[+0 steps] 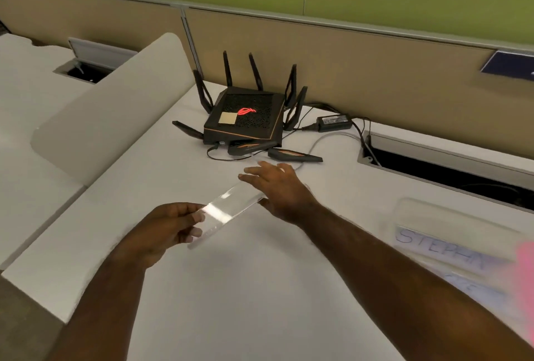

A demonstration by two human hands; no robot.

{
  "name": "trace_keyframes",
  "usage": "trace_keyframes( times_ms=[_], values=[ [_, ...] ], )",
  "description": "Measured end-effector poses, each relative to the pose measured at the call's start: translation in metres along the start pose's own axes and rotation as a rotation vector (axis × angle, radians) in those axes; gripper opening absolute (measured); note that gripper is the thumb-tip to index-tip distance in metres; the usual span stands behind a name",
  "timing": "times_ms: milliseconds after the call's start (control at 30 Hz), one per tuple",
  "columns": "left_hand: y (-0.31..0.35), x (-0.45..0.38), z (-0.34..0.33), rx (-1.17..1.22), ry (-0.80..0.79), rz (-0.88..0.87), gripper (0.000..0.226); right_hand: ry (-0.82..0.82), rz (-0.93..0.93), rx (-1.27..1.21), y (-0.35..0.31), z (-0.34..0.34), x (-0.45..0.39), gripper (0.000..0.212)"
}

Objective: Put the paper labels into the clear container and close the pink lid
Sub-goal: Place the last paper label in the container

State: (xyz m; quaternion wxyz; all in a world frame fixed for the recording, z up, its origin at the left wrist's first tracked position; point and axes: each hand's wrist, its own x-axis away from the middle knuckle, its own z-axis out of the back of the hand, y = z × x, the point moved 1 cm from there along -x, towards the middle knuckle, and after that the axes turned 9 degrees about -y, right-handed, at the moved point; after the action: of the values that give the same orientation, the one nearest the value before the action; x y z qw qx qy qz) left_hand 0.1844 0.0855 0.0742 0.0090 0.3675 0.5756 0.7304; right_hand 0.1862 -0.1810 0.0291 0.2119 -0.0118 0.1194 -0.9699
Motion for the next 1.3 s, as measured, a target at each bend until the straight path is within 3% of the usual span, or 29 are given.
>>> trace_keyframes(
  times_ms=[133,300,433,600,833,1167,1300],
  values=[
    [0.028,-0.016,-0.045,-0.285,-0.009,-0.078,0.022,-0.008,-0.056,-0.028,0.04,0.033,0.06,0.066],
    [0.056,-0.039,-0.117,-0.755,-0.05,-0.257,0.065,-0.046,-0.253,-0.082,0.085,0.063,0.146,0.064],
    [0.07,-0.055,-0.187,-1.039,-0.055,-0.478,0.061,-0.078,-0.438,-0.152,0.116,0.081,0.22,0.062],
    [0.082,-0.071,-0.263,-1.203,-0.126,-0.598,0.053,-0.143,-0.631,-0.212,0.141,0.092,0.301,0.062],
    [0.079,-0.083,-0.342,-1.378,-0.183,-0.68,0.055,-0.123,-0.743,-0.17,0.158,0.094,0.378,0.055],
    [0.044,-0.098,-0.395,-1.587,-0.212,-0.691,0.055,-0.221,-0.897,0.0,0.154,0.071,0.408,0.058],
    [0.038,-0.102,-0.403,-1.661,-0.2,-0.64,0.054,-0.269,-0.842,0.109,0.15,0.062,0.402,0.057]
  ],
)
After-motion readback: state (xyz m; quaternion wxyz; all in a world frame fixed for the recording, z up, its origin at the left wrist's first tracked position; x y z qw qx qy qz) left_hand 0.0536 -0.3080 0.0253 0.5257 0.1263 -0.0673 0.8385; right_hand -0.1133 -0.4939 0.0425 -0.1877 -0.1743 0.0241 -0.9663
